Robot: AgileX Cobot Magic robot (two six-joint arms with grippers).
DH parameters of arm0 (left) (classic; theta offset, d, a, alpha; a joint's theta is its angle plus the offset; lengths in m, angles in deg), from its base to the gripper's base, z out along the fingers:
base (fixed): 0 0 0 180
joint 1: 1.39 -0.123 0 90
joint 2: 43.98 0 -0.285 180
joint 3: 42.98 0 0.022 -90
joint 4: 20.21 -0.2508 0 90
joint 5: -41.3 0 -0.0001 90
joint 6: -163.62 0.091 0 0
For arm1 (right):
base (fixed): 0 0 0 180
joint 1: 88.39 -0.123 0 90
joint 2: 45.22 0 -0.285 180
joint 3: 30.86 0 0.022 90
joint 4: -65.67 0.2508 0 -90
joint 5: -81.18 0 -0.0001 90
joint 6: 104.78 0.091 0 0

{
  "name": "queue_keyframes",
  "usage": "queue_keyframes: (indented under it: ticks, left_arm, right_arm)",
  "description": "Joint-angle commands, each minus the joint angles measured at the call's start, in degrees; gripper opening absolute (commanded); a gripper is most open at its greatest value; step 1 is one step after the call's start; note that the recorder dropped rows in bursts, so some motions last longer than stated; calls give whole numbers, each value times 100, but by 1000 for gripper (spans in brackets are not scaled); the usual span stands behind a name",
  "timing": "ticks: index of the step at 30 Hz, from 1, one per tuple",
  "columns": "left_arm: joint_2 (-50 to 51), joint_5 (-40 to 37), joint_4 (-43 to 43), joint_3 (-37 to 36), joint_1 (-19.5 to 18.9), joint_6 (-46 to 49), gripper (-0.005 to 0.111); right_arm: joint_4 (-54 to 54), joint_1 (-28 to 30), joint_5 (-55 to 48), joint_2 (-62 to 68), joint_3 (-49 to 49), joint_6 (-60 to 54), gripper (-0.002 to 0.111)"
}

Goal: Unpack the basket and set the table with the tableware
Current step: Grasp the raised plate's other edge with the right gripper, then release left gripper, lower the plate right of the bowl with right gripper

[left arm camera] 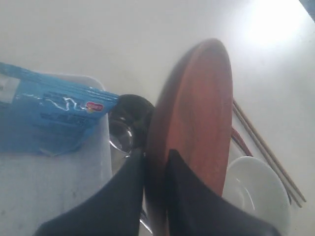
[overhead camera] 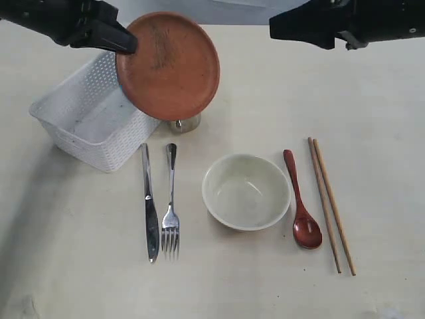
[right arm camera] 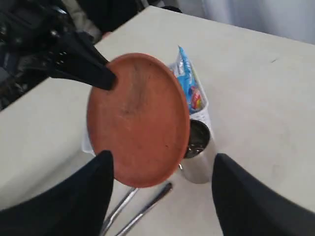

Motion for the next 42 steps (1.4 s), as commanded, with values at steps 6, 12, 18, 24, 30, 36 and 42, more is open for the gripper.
queue_keyframes:
  ticks: [6, 12, 18, 24, 30, 36, 42]
  left_arm:
    - [351, -865, 1529, 8, -9, 1110, 0]
    - [351, -1161, 1788, 8, -9, 1340, 0]
    - [351, -1395, 1938, 8, 52, 1470, 0]
    - [351, -1336, 2098, 8, 283, 1633, 0]
    - [351, -644, 2146, 8, 710, 1812, 0]
    - [351, -235, 2214, 8, 743, 1812, 0]
    - [351, -259, 2202, 8, 743, 1812, 0]
  right_arm:
    - [794, 278, -1337, 1094, 28, -932, 56]
    - [894, 278, -1337, 1181, 28, -1077, 56]
    - [933, 203, -1309, 1181, 28, -1125, 56]
    - [1052, 203, -1337, 1181, 17, -1125, 56]
    - [1050, -13, -1337, 1181, 17, -1125, 54]
    - [1156, -71, -1337, 1181, 17, -1056, 16]
    - [1274, -61, -1337, 1181, 17, -1017, 0]
